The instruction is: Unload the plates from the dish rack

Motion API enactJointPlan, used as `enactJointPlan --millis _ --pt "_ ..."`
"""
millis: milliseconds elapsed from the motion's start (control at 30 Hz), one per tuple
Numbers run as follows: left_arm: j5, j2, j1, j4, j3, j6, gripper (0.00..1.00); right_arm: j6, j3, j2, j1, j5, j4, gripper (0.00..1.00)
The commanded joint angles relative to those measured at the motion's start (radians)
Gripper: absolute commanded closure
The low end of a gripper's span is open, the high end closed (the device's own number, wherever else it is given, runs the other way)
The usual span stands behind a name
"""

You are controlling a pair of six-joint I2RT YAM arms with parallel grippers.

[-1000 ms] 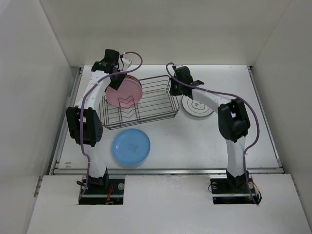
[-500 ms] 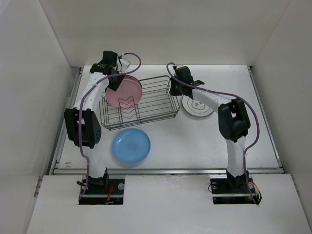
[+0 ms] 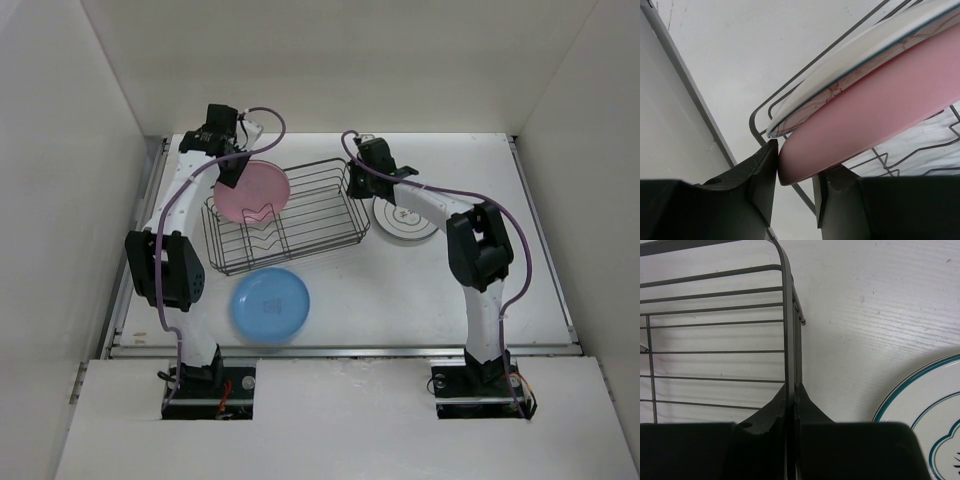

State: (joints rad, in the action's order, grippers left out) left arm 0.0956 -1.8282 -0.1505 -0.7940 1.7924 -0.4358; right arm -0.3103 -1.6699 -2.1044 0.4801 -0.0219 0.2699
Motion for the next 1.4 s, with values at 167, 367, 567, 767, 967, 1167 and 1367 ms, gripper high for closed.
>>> enactJointPlan --millis 167,367,567,767,967,1167,1367 --pt "0.041 0.098 0.002 0.065 0.008 0.12 1.0 -0.007 -0.011 0.087 0.023 -0.052 -0.077 1.0" --pt "0.18 0.13 0.002 0.096 0.076 0.169 1.0 -0.104 -0.011 0.087 0.023 0.043 -0.077 1.0" --pt "0.277 0.152 0.002 0.107 0.098 0.178 1.0 -0.174 -0.011 0.087 0.014 0.102 -0.067 1.0" --pt "0.312 0.161 0.002 0.148 0.052 0.128 1.0 -0.174 0.007 0.087 0.014 0.122 -0.058 1.0" --pt "0.311 0.161 0.002 0.252 -0.068 0.117 1.0 -0.174 -0.007 0.096 0.023 0.112 -0.058 1.0" --pt "0.233 0.172 -0.067 0.305 -0.1 0.103 1.0 -0.15 -0.095 0.078 0.081 0.221 0.012 1.0" --pt "0.224 0.172 -0.089 0.305 -0.031 0.072 1.0 -0.15 -0.116 0.024 0.081 0.264 0.063 1.0"
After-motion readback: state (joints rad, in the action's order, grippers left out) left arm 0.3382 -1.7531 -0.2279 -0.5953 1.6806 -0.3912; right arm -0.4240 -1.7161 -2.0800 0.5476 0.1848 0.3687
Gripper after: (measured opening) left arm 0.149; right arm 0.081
